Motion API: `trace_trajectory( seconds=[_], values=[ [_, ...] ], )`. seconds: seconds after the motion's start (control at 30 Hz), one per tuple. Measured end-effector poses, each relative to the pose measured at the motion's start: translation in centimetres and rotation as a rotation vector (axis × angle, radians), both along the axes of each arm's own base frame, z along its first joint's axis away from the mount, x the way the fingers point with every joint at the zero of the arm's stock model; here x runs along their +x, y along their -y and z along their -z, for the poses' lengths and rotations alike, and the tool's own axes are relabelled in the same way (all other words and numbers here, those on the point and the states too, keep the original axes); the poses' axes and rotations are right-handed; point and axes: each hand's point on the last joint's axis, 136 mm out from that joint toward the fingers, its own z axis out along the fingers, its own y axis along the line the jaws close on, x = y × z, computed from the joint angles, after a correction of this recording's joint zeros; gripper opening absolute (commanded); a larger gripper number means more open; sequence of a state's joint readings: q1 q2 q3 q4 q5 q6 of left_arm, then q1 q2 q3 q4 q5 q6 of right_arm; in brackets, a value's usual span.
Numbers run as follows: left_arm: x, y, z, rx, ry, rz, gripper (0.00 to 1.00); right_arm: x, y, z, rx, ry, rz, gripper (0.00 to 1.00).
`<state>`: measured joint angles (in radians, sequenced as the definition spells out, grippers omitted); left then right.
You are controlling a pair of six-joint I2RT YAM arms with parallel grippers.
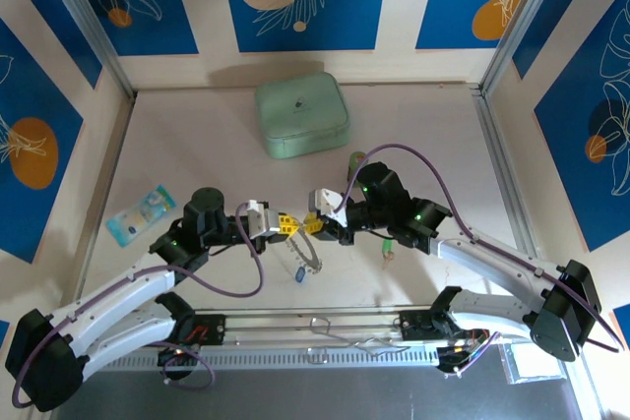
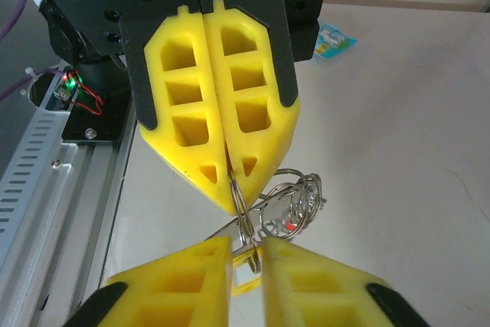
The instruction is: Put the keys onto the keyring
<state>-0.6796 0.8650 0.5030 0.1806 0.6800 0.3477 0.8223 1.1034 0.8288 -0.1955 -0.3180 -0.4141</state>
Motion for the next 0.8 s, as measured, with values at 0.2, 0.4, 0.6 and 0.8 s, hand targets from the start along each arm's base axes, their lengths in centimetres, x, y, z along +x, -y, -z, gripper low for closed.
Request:
trace_trajectory(
  seconds=[0.2,0.4,0.6,0.8],
  values=[
    [-0.02,-0.01,0.06,0.002,0.003,0.001,0.00,0.15,0.15,0.27,-0.014,0.005,0.010,0.10],
    [-0.03,-0.02,0.13,0.006,0.015,0.004,0.00,0.26,0.23,0.54,-0.024,0.004,0.012,0.09],
    [-0.04,-0.02,0.14,0.007,0.018,0.006,0.00,0.34,0.28,0.72,-0.031,0.007,0.010,0.02],
    [-0.01,0.25,0.01,-0.016,0.002,0.014,0.00,0.48,0.02,0.92,-0.023,-0.017,0.007,0.04]
  ],
)
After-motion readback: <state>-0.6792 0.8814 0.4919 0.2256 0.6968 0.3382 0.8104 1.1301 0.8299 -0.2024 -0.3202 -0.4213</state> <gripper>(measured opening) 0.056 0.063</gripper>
